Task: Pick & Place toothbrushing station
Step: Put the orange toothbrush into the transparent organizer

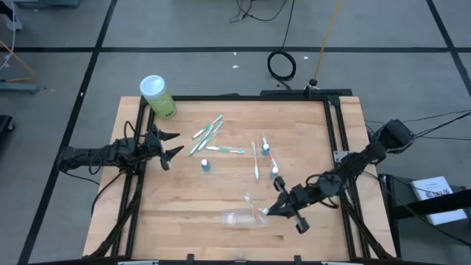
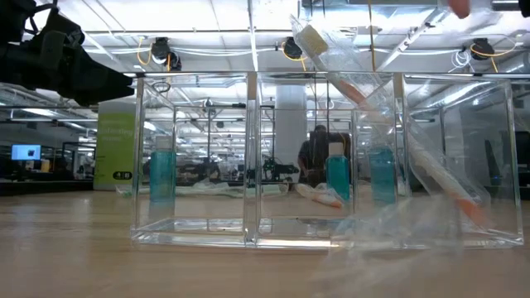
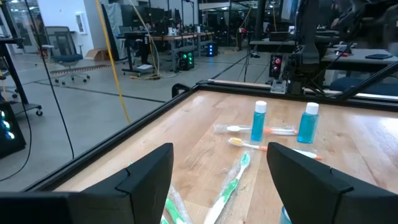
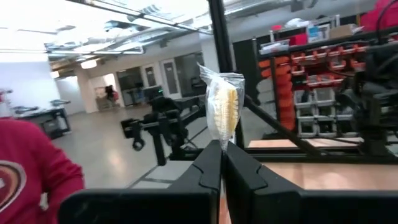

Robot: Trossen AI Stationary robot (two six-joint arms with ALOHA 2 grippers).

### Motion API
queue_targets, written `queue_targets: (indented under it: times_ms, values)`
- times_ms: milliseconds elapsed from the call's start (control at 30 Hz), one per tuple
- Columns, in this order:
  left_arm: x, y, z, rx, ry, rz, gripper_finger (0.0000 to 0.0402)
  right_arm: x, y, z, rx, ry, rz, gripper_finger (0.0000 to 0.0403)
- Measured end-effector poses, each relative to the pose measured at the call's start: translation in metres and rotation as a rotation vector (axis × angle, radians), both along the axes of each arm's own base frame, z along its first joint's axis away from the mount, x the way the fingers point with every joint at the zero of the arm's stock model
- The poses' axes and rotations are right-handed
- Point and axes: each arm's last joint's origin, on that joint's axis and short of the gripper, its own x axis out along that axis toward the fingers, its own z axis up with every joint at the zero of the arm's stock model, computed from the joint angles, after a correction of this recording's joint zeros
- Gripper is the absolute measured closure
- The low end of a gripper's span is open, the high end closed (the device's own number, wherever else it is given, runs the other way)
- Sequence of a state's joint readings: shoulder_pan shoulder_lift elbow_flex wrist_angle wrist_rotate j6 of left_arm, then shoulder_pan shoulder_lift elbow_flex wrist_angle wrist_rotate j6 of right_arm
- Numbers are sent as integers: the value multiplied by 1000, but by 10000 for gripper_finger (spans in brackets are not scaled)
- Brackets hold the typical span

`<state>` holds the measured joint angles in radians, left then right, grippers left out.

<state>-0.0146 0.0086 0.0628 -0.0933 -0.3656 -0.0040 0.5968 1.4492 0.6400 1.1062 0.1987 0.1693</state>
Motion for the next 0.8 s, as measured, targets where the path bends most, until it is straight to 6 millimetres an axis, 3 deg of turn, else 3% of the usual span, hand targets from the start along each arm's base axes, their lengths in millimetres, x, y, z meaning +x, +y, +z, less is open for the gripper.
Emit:
queue_targets:
  times_ms: [333,800]
  values:
    - [0,0,0,0,0,0,133,17,3,-18,23,40,-56,403]
    - [0,0,0,0,0,0,133,27,6,-49,38,137,-171,403]
